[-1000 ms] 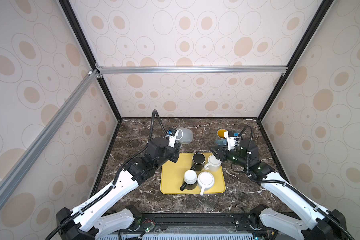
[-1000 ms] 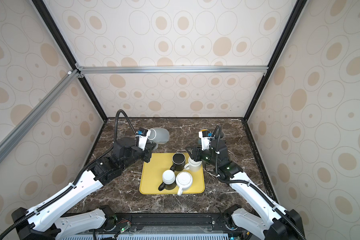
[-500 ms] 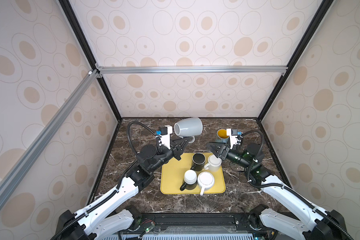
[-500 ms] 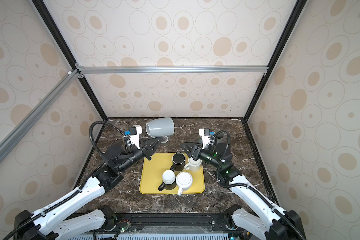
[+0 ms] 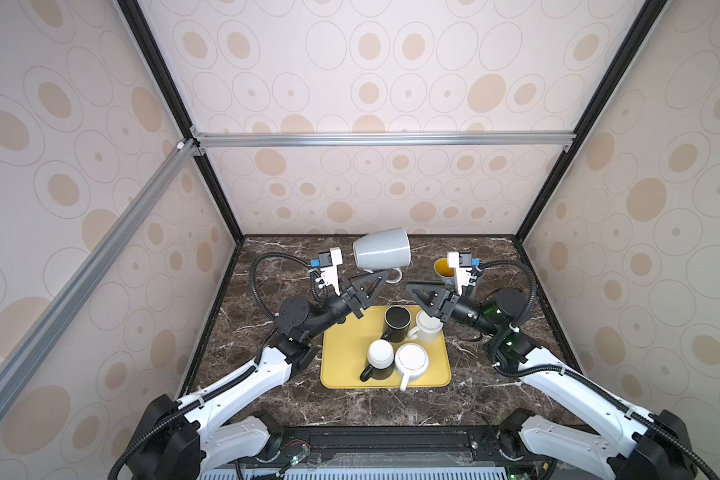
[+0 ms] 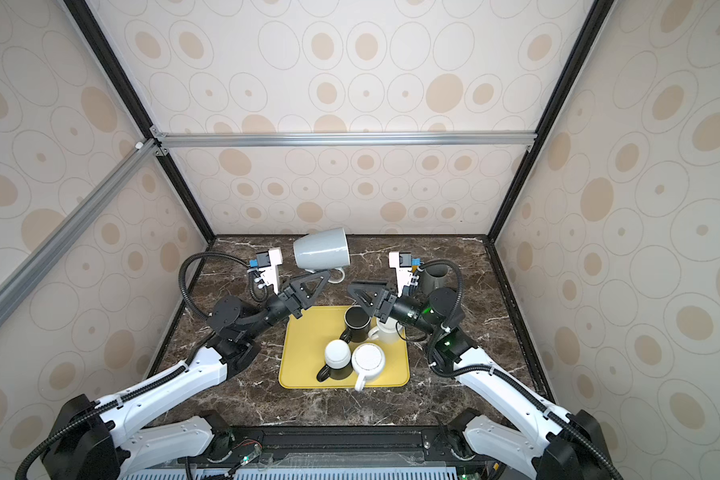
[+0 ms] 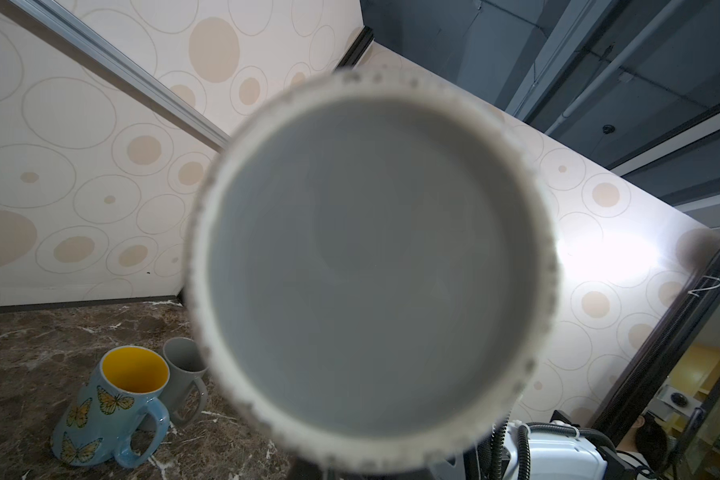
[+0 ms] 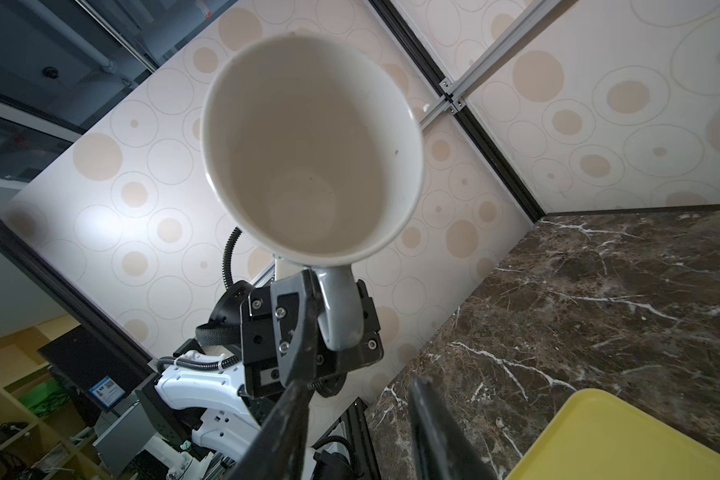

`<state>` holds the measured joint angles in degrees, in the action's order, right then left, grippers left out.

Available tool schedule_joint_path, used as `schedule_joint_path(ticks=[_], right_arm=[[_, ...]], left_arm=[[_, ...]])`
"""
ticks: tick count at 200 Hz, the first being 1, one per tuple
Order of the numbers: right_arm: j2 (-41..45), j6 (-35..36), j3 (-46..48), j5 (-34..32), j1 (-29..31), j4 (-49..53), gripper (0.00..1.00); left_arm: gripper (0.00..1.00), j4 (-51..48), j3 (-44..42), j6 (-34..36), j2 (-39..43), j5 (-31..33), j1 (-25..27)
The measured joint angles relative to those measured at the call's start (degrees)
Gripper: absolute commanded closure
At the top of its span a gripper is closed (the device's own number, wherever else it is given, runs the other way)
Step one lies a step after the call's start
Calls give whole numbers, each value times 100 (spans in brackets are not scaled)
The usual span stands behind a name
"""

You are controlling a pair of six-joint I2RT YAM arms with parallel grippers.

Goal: Turn the mug right side up
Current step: 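Grasp the grey mug's handle with the right gripper next to the left gripper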

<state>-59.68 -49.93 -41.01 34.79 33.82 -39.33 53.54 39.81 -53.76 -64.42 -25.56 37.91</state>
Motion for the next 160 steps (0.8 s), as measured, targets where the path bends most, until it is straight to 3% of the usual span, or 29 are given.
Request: schedule_joint_path(ticks=[160], right_arm=[[-664, 170, -695, -50, 260, -59, 74]], left_arm=[[100, 262, -63, -197, -79, -348, 0]])
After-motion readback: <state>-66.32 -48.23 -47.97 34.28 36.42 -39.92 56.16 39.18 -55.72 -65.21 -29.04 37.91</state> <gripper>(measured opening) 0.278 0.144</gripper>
